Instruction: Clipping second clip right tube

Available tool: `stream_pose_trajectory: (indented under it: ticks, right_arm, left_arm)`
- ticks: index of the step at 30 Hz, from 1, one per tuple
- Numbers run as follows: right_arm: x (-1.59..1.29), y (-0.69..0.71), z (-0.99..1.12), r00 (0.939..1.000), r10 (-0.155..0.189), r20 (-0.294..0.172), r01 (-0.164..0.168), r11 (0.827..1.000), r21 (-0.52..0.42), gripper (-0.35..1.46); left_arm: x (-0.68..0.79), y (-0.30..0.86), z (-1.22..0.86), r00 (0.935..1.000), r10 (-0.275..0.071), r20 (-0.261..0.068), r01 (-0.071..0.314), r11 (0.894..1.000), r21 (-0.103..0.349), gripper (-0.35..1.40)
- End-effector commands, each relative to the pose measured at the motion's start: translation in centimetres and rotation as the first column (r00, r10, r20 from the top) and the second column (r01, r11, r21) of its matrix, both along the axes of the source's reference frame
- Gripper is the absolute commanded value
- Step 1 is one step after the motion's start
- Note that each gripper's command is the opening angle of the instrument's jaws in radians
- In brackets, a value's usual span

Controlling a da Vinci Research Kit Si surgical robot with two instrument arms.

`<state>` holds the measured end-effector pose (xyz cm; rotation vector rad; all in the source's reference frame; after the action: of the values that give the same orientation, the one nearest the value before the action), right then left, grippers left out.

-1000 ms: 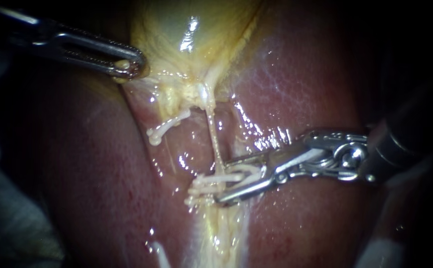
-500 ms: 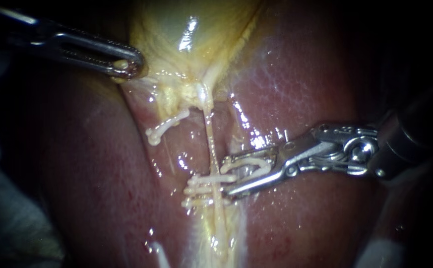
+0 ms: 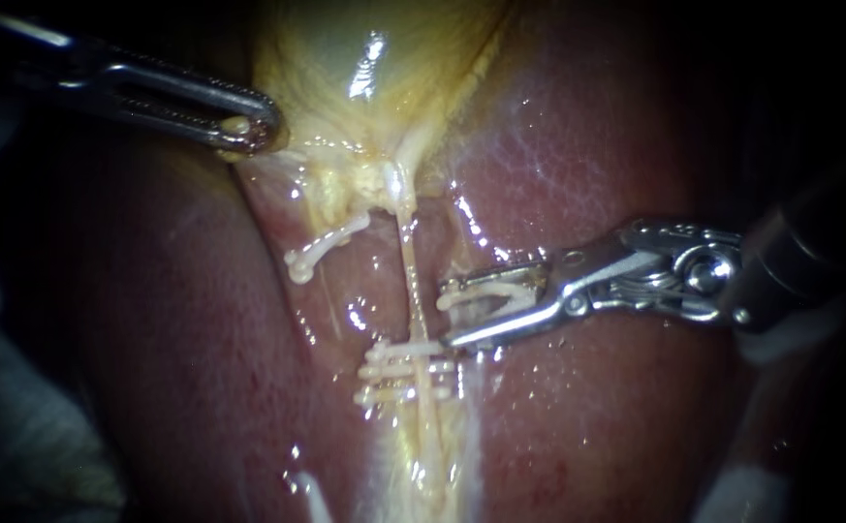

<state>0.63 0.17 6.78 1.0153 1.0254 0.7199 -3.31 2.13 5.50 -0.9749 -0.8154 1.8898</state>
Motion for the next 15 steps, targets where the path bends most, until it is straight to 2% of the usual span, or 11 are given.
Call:
stream_pose_trajectory:
  ticks: [1,8,15]
  right_arm:
    - [0.01,0.01,0.02,1.0,0.002,0.004,-0.002,1.0,0.009,0.5]
    - [0.06,0.01,0.15,0.9994,0.019,0.027,-0.021,0.998,0.063,0.5]
    - [0.19,-0.02,0.17,0.999,0.044,0.007,-0.044,0.993,0.11,0.5]
  left_arm:
    - [0.0,0.0,0.0,1.0,0.0,0.0,0.0,1.0,0.0,-0.35]
    - [-0.01,0.0,0.0,1.0,0.0,0.0,0.0,1.0,0.0,-0.35]
    - [-0.01,0.0,0.0,1.0,-0.001,-0.001,0.001,1.0,0.0,-0.35]
